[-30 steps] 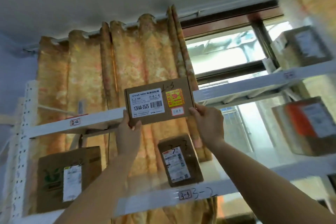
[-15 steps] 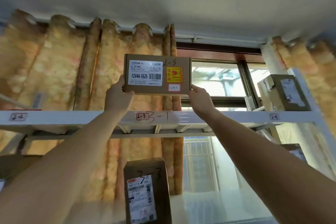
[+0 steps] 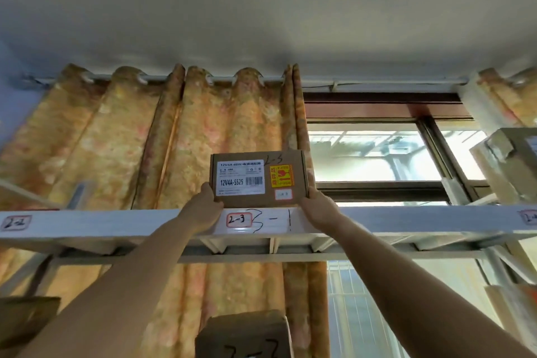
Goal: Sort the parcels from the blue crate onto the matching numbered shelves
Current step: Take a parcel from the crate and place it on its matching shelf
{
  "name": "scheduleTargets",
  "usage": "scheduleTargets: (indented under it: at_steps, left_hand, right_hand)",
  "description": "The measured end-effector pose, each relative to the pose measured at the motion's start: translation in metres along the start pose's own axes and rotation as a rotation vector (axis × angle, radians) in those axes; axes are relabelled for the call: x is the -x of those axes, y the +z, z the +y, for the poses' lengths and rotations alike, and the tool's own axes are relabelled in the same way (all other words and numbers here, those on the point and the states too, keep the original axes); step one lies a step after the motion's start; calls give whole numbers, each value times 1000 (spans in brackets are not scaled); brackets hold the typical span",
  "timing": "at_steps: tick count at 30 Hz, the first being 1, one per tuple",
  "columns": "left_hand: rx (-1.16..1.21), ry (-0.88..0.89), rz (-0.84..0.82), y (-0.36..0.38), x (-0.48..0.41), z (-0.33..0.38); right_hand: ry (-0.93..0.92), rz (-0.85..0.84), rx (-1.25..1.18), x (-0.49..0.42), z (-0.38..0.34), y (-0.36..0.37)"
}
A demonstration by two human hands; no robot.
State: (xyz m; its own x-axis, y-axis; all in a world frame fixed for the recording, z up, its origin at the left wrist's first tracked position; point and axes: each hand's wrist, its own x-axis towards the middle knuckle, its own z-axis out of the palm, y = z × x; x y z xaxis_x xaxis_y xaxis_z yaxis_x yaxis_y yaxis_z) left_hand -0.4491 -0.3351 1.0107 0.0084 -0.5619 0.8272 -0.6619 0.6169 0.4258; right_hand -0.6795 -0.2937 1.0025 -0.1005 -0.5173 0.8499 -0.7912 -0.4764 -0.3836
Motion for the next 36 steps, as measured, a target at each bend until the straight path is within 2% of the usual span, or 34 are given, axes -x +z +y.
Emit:
scheduleTargets:
  at_steps: [4, 7, 12, 18, 22, 24, 28, 32, 36]
  left_hand:
    - [-96, -8, 17, 11, -10, -6]
    - [-176, -23, 9, 12, -14, -5]
    - [-331, -36, -22, 15, -9, -2]
    - [-493, 0, 33, 20, 21, -6]
    - [-590, 98, 40, -6, 49, -22]
    - [-613, 128, 7, -39, 66, -32]
    - [-792, 68, -107, -122, 104, -67]
    - [-959, -199, -193, -211, 180, -112]
    - [-1035, -512, -295, -306, 309, -159]
  right_hand:
    - [-52, 122, 361, -2, 12, 12]
    - [-106, 147, 463, 1, 6, 16]
    - [-47, 71, 529, 10, 1, 13]
    - [2, 31, 360, 33, -4, 15]
    - [-226, 172, 374, 54, -22, 15]
    - [-328, 156, 424, 65, -43, 23]
    - [-453, -28, 404, 97, -109, 66]
    - [-550, -337, 311, 160, -203, 142]
    - [-649, -723, 136, 259, -299, 223]
